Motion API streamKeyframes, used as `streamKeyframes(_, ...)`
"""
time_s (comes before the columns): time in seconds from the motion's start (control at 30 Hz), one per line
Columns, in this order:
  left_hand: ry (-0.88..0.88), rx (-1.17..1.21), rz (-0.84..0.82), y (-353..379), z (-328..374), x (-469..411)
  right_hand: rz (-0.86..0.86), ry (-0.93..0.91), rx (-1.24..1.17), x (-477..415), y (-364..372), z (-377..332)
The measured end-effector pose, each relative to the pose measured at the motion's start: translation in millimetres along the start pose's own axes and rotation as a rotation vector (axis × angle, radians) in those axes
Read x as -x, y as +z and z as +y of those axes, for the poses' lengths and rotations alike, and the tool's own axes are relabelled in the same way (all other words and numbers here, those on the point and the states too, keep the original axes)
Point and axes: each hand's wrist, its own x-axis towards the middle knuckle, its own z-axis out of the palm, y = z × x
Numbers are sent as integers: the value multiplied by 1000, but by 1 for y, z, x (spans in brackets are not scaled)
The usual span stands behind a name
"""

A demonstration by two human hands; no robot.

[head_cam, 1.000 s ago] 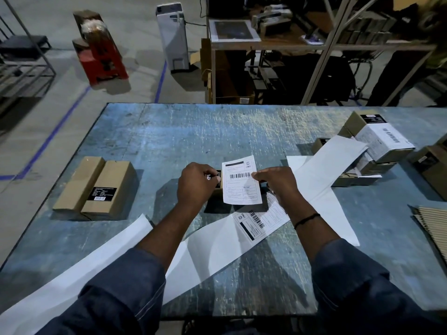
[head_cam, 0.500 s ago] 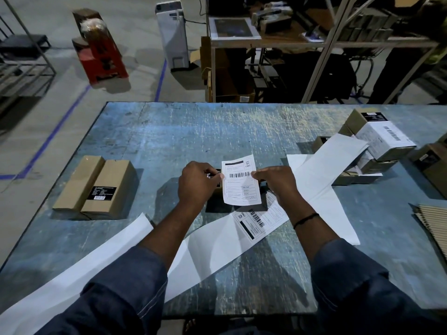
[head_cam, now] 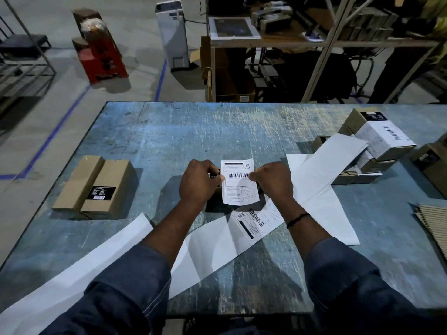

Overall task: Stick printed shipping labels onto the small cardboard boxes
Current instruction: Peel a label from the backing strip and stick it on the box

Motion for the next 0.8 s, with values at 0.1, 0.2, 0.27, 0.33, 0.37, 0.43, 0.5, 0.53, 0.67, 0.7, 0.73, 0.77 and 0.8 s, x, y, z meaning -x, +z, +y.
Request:
streamKeyframes(0.1,19,-15,-10,1,-2,-3,11,15,84,4,-1,-7)
streamKeyframes(0.2,44,-20,-40,2,-3,-4,3,19,161,4,2,-10)
streamKeyframes(0.27,63,-24,-59,1,-3,-5,-8,11,186,2,0,-9)
streamKeyframes(0.33,78,-38,-88,-1,0,-4,-17,13,216,0,-7,-3)
streamKeyframes(0.37,83,-48,-101,-2,1,-4,-28,26,212,-1,-12,1)
streamKeyframes(0.43,89,-81,-121,-4,4,-4,-47,24,171,-2,-18,5)
streamKeyframes(0.5,107,-125,-135,-5,8,-3,-21,-71,216,-5,-17,5)
streamKeyframes(0.53,122,-154,-147,-5,11,-2,0,-164,264,-6,-15,5)
streamKeyframes(0.67,248,-367,-210,-6,21,-1,-68,-613,421,-12,-6,6)
streamKeyframes(0.7,287,-426,-220,-7,25,-1,-105,-663,460,-14,-5,8)
streamKeyframes(0.73,316,-482,-237,-8,28,-1,-149,-679,488,-16,-5,8)
streamKeyframes(0.77,330,-533,-259,-7,30,-2,-195,-680,512,-18,-6,6)
streamKeyframes(0.8,333,-569,-288,-6,32,-4,-238,-679,528,-21,-6,4)
